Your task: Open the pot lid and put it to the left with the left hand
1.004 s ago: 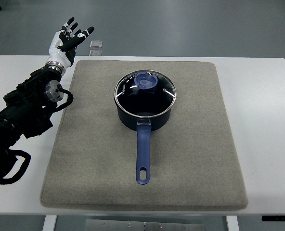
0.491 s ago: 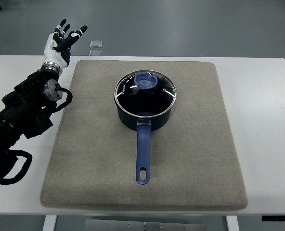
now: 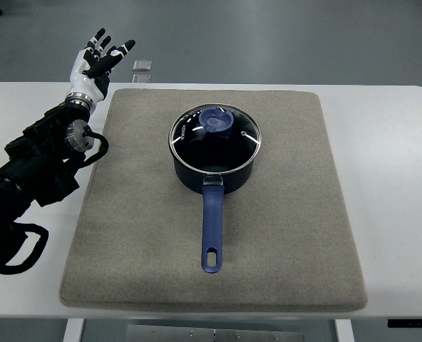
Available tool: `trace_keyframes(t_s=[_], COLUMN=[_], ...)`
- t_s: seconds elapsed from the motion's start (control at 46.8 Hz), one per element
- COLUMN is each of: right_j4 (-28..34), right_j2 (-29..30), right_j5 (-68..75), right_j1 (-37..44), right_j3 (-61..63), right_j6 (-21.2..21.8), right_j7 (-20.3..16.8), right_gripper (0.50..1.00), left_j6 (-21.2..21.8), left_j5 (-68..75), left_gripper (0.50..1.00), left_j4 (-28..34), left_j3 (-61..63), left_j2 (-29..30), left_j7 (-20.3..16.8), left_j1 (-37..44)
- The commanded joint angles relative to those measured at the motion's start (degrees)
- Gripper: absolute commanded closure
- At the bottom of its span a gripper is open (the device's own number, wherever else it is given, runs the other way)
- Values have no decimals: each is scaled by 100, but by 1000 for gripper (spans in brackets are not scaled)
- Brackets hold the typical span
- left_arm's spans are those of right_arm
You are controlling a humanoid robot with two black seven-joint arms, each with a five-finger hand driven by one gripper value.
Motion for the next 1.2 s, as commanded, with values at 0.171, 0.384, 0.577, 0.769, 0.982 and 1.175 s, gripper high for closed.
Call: trace_keyframes(t_s=[0.171, 0.384, 0.577, 0.769, 0.982, 1.175], right_j4=[-5, -5, -5, 4, 4, -5], right_j2=[0, 0, 0, 0, 0, 0], right_j5=[0, 0, 0, 0, 0, 0], right_j1=[0, 0, 0, 0, 0, 0], right_j3=[0, 0, 0, 0, 0, 0], right_j6=[0, 0, 0, 0, 0, 0], right_j7=[2, 2, 2, 2, 2, 2], right_gripper=[583, 583, 583, 583, 583, 583], left_j6=[5, -179, -759, -1410, -2042, -2193], left_j5=[9, 27, 184, 773, 2425, 3830], left_gripper=[525, 514, 514, 514, 512, 514], left_j4=[-60, -684, -983, -1001, -1246, -2221], left_j3=[193, 1221, 2293, 3129, 3112, 3094], left_j2=[26, 421, 974, 1265, 1309, 1739], left_j7=[20, 55, 64, 55, 55, 37], left_j1=[-62, -325, -1150, -2065, -2338, -2628])
